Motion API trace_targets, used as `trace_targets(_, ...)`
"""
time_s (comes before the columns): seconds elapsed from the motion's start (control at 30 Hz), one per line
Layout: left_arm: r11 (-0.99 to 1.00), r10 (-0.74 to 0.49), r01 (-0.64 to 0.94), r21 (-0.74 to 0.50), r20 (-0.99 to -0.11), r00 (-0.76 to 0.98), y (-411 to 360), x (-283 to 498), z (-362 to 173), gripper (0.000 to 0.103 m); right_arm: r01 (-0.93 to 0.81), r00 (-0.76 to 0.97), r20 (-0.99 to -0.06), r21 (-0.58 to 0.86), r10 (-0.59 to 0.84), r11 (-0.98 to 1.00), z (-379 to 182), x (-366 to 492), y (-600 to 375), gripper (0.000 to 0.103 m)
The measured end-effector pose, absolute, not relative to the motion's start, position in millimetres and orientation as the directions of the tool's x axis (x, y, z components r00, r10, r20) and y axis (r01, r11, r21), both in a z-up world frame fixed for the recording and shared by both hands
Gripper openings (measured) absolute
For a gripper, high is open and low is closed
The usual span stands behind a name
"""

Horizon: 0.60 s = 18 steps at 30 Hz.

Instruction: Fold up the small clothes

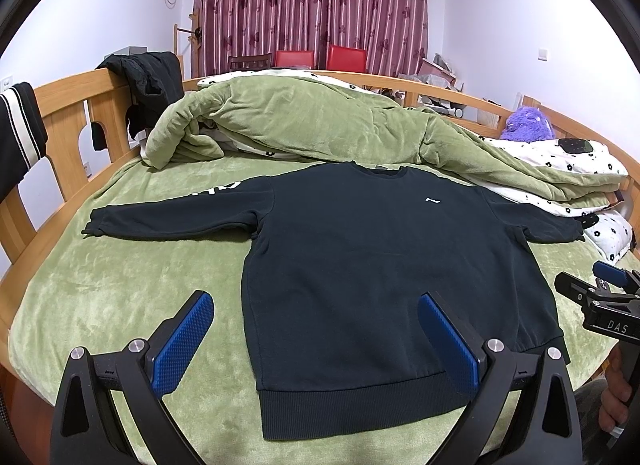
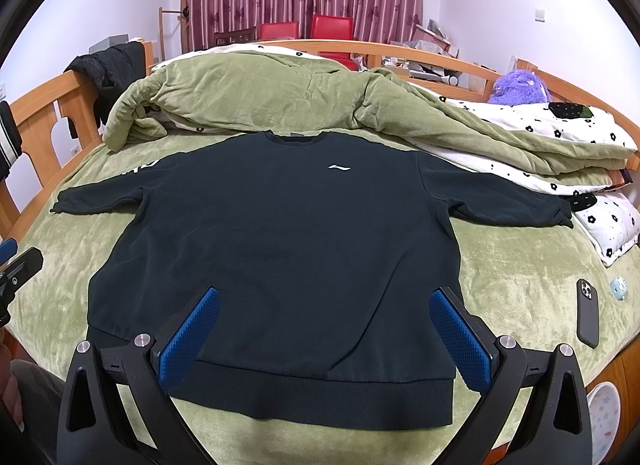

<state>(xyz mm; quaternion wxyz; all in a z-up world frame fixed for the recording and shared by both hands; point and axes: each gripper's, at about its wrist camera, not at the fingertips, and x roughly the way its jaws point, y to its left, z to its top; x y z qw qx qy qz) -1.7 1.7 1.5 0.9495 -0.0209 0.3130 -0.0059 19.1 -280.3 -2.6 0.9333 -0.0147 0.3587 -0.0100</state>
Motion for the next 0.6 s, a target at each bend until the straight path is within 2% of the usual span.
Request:
trace_targets(0.3, 0.999, -0.027, 0.006, -0.038, -0.590, 0.807, 1.3, -3.3, 3.9, 0.103, -0.001, 0.748, -0.664, -0.018, -0.011, 1.000, 0.5, 17.7, -278.7, 0.103)
trace_targets(0.6, 0.996, -0.063, 0.013, -0.086, -0.612, 0.788, 9.0, 5.6, 6.3, 0.103, -0.033, 0.751, -0.660, -0.007, 0.020, 0.999, 6.5, 11.3, -269.6, 0.103)
